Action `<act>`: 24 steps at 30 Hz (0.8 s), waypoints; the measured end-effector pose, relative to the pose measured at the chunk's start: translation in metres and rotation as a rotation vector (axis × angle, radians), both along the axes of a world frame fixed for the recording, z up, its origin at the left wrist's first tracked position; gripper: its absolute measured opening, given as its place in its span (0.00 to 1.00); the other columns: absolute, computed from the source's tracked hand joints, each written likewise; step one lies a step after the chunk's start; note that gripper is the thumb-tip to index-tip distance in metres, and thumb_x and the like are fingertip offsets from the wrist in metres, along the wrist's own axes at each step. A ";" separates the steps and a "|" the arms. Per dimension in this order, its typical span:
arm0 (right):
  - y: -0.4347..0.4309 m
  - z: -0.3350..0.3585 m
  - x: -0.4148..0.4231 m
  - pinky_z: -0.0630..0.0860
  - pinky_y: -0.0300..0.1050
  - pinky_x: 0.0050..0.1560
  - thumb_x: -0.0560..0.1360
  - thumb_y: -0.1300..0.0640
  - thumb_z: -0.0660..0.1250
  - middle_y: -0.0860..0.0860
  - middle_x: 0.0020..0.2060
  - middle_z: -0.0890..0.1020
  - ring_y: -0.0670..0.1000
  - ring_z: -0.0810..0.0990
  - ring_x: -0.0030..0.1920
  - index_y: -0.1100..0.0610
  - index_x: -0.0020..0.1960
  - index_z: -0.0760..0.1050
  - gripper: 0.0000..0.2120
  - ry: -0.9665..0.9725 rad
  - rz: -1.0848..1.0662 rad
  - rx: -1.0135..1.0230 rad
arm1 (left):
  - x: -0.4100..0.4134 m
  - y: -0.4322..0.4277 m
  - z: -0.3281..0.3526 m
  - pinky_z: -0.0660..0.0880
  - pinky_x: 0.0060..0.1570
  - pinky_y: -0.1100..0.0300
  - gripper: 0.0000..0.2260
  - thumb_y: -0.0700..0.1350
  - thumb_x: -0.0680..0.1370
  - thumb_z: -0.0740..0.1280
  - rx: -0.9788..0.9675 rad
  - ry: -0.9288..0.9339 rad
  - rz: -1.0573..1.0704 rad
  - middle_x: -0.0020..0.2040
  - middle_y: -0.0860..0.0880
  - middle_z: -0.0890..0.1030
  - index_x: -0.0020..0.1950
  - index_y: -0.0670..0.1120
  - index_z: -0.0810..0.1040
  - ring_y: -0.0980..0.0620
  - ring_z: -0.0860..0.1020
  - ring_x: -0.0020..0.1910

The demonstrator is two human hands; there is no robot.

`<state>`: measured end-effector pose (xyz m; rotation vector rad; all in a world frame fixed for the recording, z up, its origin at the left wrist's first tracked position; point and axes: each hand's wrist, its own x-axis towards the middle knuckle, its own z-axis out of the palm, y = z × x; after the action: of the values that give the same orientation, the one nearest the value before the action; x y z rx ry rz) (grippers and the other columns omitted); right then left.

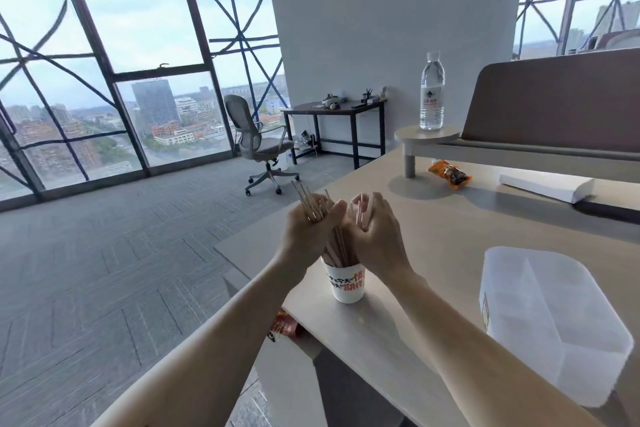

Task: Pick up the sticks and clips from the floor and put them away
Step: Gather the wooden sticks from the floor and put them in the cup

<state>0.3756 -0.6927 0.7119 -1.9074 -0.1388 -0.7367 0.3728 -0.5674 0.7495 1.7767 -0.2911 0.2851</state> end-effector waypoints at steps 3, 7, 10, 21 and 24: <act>0.001 0.007 -0.004 0.77 0.44 0.49 0.79 0.54 0.66 0.52 0.53 0.78 0.51 0.79 0.50 0.54 0.61 0.68 0.13 -0.036 0.041 0.026 | 0.002 -0.004 0.004 0.79 0.40 0.59 0.08 0.51 0.78 0.69 -0.021 -0.066 0.104 0.44 0.49 0.82 0.51 0.47 0.76 0.54 0.81 0.42; 0.001 0.010 -0.004 0.78 0.46 0.54 0.82 0.52 0.61 0.55 0.60 0.78 0.53 0.80 0.56 0.54 0.68 0.64 0.16 -0.062 0.052 0.014 | 0.005 -0.009 0.008 0.76 0.40 0.66 0.06 0.52 0.81 0.62 -0.017 -0.196 0.115 0.50 0.49 0.82 0.55 0.52 0.71 0.56 0.81 0.46; -0.003 0.010 -0.005 0.71 0.44 0.60 0.84 0.54 0.54 0.55 0.65 0.76 0.52 0.76 0.62 0.55 0.71 0.65 0.16 -0.070 0.068 -0.027 | 0.008 -0.008 0.009 0.79 0.41 0.65 0.08 0.51 0.83 0.55 -0.106 -0.302 0.067 0.50 0.48 0.81 0.57 0.51 0.71 0.51 0.83 0.46; -0.009 0.020 -0.008 0.62 0.48 0.73 0.82 0.50 0.51 0.52 0.76 0.66 0.50 0.65 0.74 0.53 0.78 0.62 0.25 0.058 0.182 -0.117 | 0.016 0.012 0.003 0.74 0.41 0.63 0.14 0.49 0.84 0.58 0.395 -0.216 0.008 0.54 0.52 0.79 0.64 0.44 0.75 0.57 0.78 0.47; -0.010 0.026 -0.008 0.60 0.40 0.72 0.85 0.55 0.53 0.52 0.74 0.69 0.49 0.66 0.74 0.58 0.74 0.68 0.20 0.045 0.218 -0.190 | 0.018 0.015 0.001 0.76 0.57 0.55 0.22 0.57 0.82 0.54 0.347 -0.243 -0.081 0.66 0.47 0.77 0.72 0.47 0.70 0.52 0.76 0.62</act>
<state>0.3672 -0.7032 0.7378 -2.0470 -0.3937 -0.5486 0.3906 -0.5522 0.7505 2.0671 -0.6145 0.4126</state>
